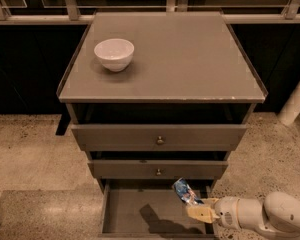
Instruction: Place redbull can into bottom drawer
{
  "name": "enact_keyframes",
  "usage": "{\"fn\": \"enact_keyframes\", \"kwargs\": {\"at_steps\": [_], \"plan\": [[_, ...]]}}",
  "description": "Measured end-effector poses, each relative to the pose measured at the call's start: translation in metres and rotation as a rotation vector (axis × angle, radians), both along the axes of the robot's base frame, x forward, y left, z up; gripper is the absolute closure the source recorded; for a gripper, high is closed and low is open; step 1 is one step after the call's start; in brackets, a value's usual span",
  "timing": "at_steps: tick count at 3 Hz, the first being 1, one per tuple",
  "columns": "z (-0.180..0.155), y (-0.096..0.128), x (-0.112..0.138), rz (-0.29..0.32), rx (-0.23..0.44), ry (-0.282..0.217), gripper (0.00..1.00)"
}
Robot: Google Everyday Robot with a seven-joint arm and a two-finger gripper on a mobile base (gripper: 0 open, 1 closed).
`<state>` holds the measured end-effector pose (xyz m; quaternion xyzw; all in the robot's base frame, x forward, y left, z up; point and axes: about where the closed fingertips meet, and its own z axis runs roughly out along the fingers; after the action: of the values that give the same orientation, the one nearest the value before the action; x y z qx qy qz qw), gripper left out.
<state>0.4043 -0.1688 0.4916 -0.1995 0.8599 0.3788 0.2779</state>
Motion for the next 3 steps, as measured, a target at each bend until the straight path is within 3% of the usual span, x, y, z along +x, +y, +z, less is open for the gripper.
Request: {"fn": "enact_keyframes", "kwargs": {"at_steps": [3], "plan": [[-0.157,-0.025,0.025,-0.179,0.072,0.189,1.0]]}}
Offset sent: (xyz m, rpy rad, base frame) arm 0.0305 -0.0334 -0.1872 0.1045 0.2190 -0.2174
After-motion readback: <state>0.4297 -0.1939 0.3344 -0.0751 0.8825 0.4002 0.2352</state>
